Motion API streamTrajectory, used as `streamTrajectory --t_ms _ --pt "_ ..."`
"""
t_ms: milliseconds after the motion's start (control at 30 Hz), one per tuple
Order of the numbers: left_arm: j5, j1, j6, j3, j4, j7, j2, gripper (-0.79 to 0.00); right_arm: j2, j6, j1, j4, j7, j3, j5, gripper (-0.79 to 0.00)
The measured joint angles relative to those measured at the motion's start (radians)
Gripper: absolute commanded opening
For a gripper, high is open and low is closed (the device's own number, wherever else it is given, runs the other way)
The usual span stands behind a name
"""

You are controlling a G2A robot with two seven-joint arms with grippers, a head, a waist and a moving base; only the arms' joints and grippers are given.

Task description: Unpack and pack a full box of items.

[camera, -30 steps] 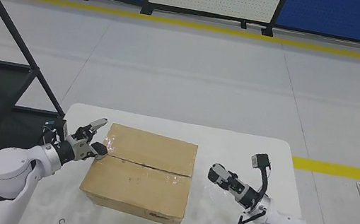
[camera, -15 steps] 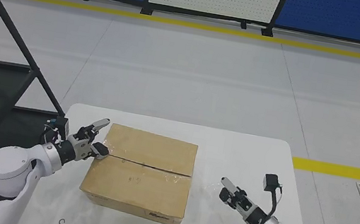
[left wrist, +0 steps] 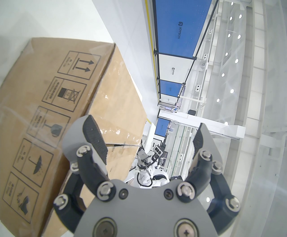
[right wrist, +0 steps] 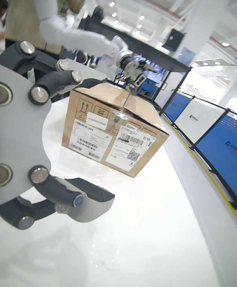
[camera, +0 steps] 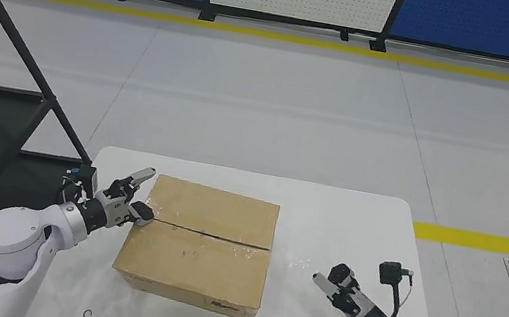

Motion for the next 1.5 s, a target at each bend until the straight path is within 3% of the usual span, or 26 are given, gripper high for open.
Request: streamTrajectory --t_ms 100,433,600,667,800,900,967,1167,1267,1367,1500 --pt "0.000 0.000 0.000 0.000 0.000 0.000 0.000 0.000 0.001 0.022 -0.014 -0.024 -0.042 0.005 -0.117 0.000" --pt "0.000 0.000 0.000 0.000 0.000 0.000 0.000 0.000 0.002 0.035 -0.014 -0.027 -0.039 0.007 -0.098 0.000" --pt "0.000 0.000 0.000 0.000 0.000 0.000 0.000 0.000 0.003 0.050 -0.093 -0.091 -0.187 -0.030 -0.345 0.000" --pt "0.000 0.000 0.000 0.000 0.000 0.000 0.000 0.000 0.000 0.065 -0.113 -0.061 -0.183 -0.034 -0.385 0.000" --pt "0.000 0.000 0.000 0.000 0.000 0.000 0.000 0.000 -0.002 0.145 -0.113 -0.055 -0.141 -0.041 -0.228 0.000" --pt "0.000 0.000 0.000 0.000 0.000 0.000 0.000 0.000 -0.001 0.189 -0.133 -0.115 -0.246 -0.084 -0.226 0.000" --pt "0.000 0.000 0.000 0.000 0.000 0.000 0.000 0.000 0.000 0.188 -0.142 -0.134 -0.340 -0.116 -0.356 0.000" --pt "0.000 0.000 0.000 0.000 0.000 0.000 0.000 0.000 -0.009 0.344 -0.116 -0.102 -0.501 -0.208 -0.937 0.000" --pt "0.000 0.000 0.000 0.000 0.000 0.000 0.000 0.000 -0.009 0.372 -0.104 -0.096 -0.493 -0.216 -1.045 0.000" --pt "0.000 0.000 0.000 0.000 0.000 0.000 0.000 0.000 -0.011 0.425 -0.101 -0.107 -0.442 -0.207 -1.050 0.000" --pt "0.000 0.000 0.000 0.000 0.000 0.000 0.000 0.000 -0.011 0.417 -0.102 -0.107 -0.444 -0.207 -1.048 0.000"
